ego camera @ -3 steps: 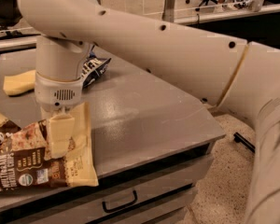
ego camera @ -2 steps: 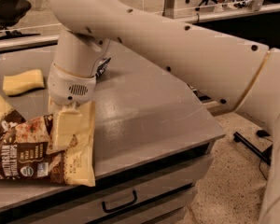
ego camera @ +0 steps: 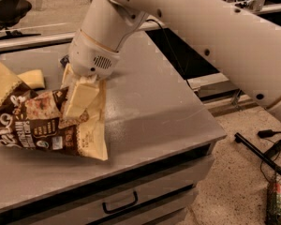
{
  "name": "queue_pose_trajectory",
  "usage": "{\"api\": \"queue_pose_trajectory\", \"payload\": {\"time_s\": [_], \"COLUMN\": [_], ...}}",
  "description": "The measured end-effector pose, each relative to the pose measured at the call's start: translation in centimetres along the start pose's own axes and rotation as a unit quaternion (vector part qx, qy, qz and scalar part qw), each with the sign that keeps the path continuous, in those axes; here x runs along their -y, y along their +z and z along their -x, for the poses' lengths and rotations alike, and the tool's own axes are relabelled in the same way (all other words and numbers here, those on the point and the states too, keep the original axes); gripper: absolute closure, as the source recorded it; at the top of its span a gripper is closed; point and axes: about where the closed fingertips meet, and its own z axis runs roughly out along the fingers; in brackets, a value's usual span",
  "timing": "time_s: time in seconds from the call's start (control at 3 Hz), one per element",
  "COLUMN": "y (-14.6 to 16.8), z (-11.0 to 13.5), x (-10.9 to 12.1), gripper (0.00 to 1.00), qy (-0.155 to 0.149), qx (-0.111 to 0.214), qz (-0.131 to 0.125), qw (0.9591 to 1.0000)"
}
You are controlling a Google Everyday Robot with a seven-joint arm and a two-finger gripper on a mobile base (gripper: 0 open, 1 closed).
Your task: Pick brown chip bag
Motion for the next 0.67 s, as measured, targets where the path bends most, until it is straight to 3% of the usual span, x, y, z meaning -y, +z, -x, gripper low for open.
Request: {"api": "queue_pose_trajectory", "payload": {"time_s": [0.33,0.67], "y": [-1.96,-2.27], "z": [1.81,2.23], "x": [0.61,0.78], "gripper": [1.0,1.0], "qy": [-0.026,-0.029], "qx": [0.031,0.034], "qz": [0.004,-0.001], "qw": [0.9992,0.999]}}
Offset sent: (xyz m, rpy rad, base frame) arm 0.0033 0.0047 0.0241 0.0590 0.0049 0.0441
